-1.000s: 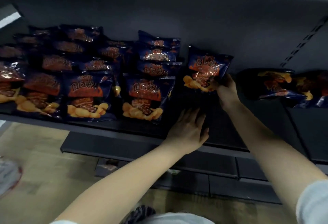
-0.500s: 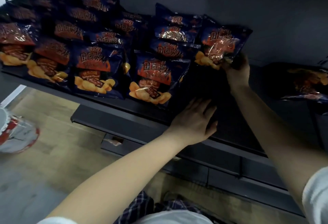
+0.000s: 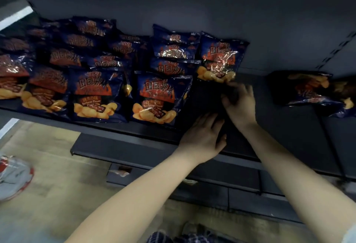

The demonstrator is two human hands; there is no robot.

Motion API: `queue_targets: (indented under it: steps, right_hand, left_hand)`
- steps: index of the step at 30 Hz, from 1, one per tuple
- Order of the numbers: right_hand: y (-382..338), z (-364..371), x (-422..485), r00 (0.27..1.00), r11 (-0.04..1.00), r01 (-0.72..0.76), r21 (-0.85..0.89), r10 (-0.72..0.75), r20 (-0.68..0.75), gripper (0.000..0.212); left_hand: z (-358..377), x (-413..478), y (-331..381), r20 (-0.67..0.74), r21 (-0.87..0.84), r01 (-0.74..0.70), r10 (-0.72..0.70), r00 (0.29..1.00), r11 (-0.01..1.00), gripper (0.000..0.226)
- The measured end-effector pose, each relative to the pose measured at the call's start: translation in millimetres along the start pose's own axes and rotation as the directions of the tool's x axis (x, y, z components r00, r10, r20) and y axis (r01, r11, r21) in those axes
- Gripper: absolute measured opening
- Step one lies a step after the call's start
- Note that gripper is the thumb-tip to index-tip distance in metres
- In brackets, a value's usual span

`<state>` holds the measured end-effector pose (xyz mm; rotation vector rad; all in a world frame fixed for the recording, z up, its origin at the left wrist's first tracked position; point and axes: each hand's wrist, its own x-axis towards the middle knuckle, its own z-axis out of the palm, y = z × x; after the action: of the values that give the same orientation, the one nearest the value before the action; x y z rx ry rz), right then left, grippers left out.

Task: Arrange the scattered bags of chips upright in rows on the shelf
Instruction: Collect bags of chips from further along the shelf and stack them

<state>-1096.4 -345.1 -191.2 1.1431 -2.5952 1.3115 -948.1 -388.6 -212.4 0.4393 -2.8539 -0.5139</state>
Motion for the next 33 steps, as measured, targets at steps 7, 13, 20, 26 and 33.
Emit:
queue_targets:
  steps: [7,13,20,26,33]
  right_hand:
    - [-11.6,-10.8,-48.1,0.989,0.964,-0.02,-0.264,0.059,0.138,0.026]
    - [0.9,-19.4,-69.1,0.975,0.878,-0.094,-0.469,0.177,0.136,0.04]
    - [-1.4,-15.5,-75.4,0.979,0.882,-0.095,-0.462,0.167,0.119,0.042]
    - [-7.6,-15.4,-76.4,0.975,0.872,-0.114,-0.476,0.19,0.114,0.042]
    - [-8.6,-17.5,-76.9,0.979,0.879,-0.103,-0.466,0.173,0.11,0.041]
  left_hand:
    - [-1.3,0.1,0.7,0.025,-0.011,-0.007,0.007,1.0,1.0,0.052]
    - [1.7,1.4,-0.9,0.047,-0.052,-0.003,0.005,0.999,0.999,0.055]
    - [5.2,2.4,-4.3,0.047,-0.057,-0.004,0.007,0.999,0.998,0.054]
    - [4.5,2.9,-4.6,0.064,-0.046,-0.002,0.004,0.998,0.999,0.054]
    - [1.8,1.5,-3.0,0.059,-0.036,-0.008,0.01,0.998,0.999,0.053]
